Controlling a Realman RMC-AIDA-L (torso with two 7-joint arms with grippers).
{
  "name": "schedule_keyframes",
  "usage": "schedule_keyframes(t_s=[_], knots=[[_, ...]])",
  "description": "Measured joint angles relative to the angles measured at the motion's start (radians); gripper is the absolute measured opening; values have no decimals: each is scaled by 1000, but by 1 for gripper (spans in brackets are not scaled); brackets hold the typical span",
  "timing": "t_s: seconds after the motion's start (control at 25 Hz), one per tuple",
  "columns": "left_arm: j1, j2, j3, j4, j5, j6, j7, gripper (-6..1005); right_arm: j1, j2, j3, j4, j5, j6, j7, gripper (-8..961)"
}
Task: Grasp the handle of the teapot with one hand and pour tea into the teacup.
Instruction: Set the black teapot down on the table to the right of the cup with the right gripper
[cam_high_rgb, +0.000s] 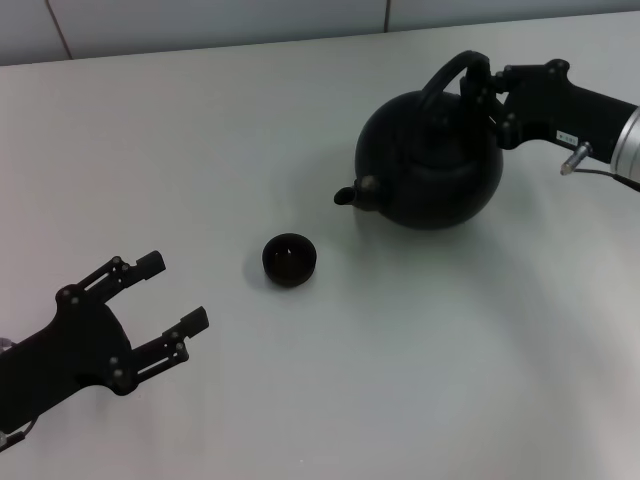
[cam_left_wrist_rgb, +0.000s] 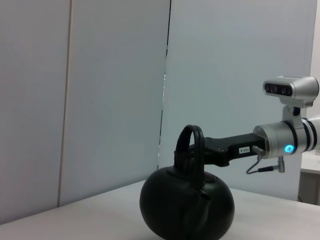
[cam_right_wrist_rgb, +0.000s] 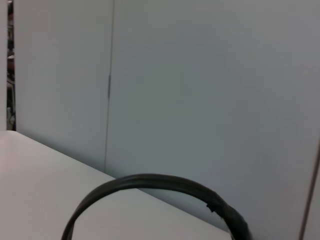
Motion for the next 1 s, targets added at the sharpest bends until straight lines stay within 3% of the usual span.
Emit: schedule_keyframes(t_s=[0.28, 1.0], knots=[[0, 2, 0, 1, 0, 3, -1, 798, -7, -1, 4, 115, 121, -7, -116, 103], [0, 0, 2, 5, 0, 12, -1, 798, 0, -3, 4, 177, 131, 18, -157, 107]])
